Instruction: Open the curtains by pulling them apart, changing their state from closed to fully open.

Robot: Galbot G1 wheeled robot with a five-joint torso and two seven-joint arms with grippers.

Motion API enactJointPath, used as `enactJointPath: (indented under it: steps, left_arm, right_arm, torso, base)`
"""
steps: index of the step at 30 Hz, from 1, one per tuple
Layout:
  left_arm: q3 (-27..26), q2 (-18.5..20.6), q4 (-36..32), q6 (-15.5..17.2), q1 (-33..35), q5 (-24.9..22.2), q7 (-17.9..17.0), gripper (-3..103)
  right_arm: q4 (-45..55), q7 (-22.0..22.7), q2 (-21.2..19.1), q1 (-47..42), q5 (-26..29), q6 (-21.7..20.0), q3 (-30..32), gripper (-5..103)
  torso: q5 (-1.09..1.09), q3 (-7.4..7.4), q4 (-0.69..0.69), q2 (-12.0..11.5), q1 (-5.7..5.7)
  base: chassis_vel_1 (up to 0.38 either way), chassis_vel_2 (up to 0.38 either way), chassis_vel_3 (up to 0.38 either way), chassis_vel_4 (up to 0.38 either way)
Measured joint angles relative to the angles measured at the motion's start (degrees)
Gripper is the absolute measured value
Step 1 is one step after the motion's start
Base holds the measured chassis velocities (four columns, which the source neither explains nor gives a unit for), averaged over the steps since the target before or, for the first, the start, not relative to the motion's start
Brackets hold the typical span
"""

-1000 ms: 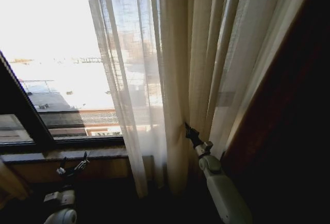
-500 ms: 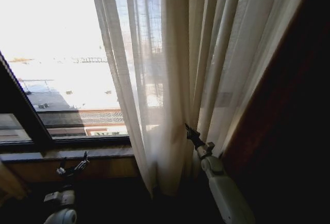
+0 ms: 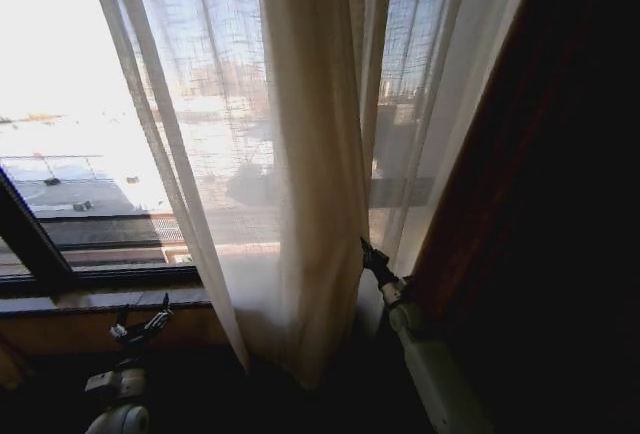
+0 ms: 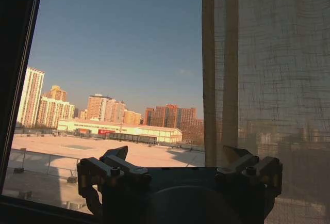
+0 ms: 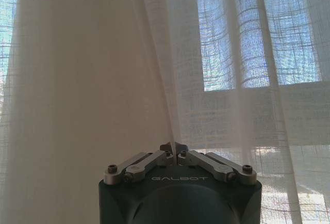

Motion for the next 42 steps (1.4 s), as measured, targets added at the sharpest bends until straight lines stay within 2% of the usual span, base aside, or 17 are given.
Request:
enactJointPath:
  steps: [2, 5, 8, 16, 21, 31, 42]
  left_arm:
    - [0.00, 0.00, 0.00, 0.00, 0.00, 0.00, 0.00, 100]
    - [-0.03, 0.03, 0.01, 0.00, 0.00, 0.00, -0.03, 100]
    - [-0.05, 0.03, 0.01, 0.00, 0.00, 0.00, -0.04, 100]
    - [-0.03, 0.02, 0.00, 0.00, 0.00, 0.00, -0.03, 100]
    - [-0.02, 0.02, 0.00, 0.00, 0.00, 0.00, -0.03, 100]
    - [-0.02, 0.02, 0.00, 0.00, 0.00, 0.00, -0.04, 100]
    - [-0.02, 0.02, 0.00, 0.00, 0.00, 0.00, -0.04, 100]
  right_arm:
    - [-0.24, -0.03, -0.04, 0.18, -1.13, 0.02, -0.18, 0]
    - [-1.22, -0.22, -0.08, 0.88, -1.85, 0.13, -0.62, 0]
    - [-2.06, -0.03, -0.19, 1.36, -1.91, 0.14, -0.71, 0]
    - [-7.80, 5.42, -2.06, 5.63, -3.00, -0.03, 0.66, 0]
    - [-12.28, 7.68, -6.59, 9.03, -2.95, 0.08, 3.85, 0]
    - [-12.96, 9.31, -11.81, 8.40, -1.70, -0.05, 8.30, 0]
    - [-9.33, 11.40, -13.02, 5.07, -0.99, -1.47, 9.76, 0]
  torso:
    - [-0.01, -0.01, 0.00, 0.00, 0.00]
    - [-0.11, -0.01, 0.08, 0.00, 0.00]
    - [-0.05, 0.00, 0.08, 0.00, 0.01]
    - [-0.01, 0.00, 0.02, 0.00, 0.00]
    - [-0.04, 0.00, 0.03, 0.00, 0.00]
    - [-0.02, 0.00, 0.02, 0.00, 0.00]
    - [-0.04, 0.00, 0.02, 0.00, 0.00]
  base:
    - [0.000, 0.000, 0.000, 0.000]
    - [0.009, 0.024, -0.012, -0.011]
    - [0.045, 0.066, -0.034, -0.041]
    - [0.003, 0.007, -0.004, -0.004]
    - [0.000, 0.000, 0.000, 0.000]
    - [0.000, 0.000, 0.000, 0.000]
    - [0.000, 0.000, 0.000, 0.000]
